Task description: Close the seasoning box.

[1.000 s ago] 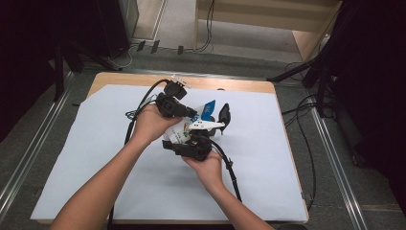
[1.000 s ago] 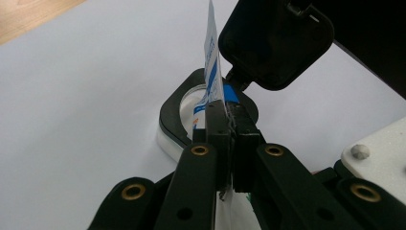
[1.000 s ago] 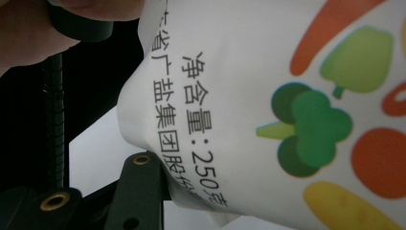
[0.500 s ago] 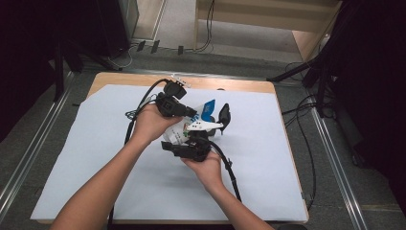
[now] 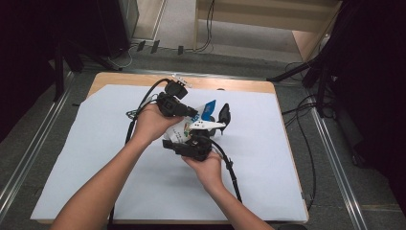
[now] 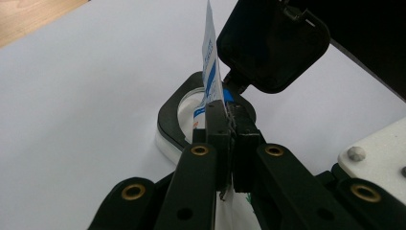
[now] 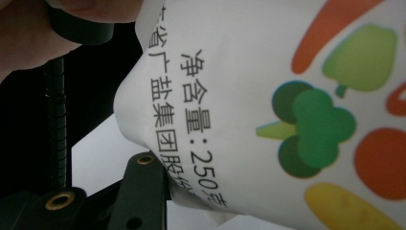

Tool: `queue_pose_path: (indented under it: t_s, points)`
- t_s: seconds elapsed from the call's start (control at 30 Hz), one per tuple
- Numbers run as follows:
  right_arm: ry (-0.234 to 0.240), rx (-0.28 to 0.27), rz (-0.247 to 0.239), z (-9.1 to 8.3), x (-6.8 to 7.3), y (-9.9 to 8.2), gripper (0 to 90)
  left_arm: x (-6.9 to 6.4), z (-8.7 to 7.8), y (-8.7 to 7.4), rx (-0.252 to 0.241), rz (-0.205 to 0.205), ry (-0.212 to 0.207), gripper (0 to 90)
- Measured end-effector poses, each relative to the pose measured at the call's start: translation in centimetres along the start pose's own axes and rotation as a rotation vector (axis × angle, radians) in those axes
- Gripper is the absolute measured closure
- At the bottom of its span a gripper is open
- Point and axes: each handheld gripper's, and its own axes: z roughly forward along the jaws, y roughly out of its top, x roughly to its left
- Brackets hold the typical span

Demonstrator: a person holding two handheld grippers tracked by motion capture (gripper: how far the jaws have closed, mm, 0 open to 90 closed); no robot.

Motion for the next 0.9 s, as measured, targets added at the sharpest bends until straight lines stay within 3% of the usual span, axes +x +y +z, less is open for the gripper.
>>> queue_pose_path:
  t_s: [0.9]
  points:
    - [0.01,-0.006,0.004,-0.02,0.0,0.18,62.2,-0.08,-0.15,0.22,0.005,0.01,0.007,90.0]
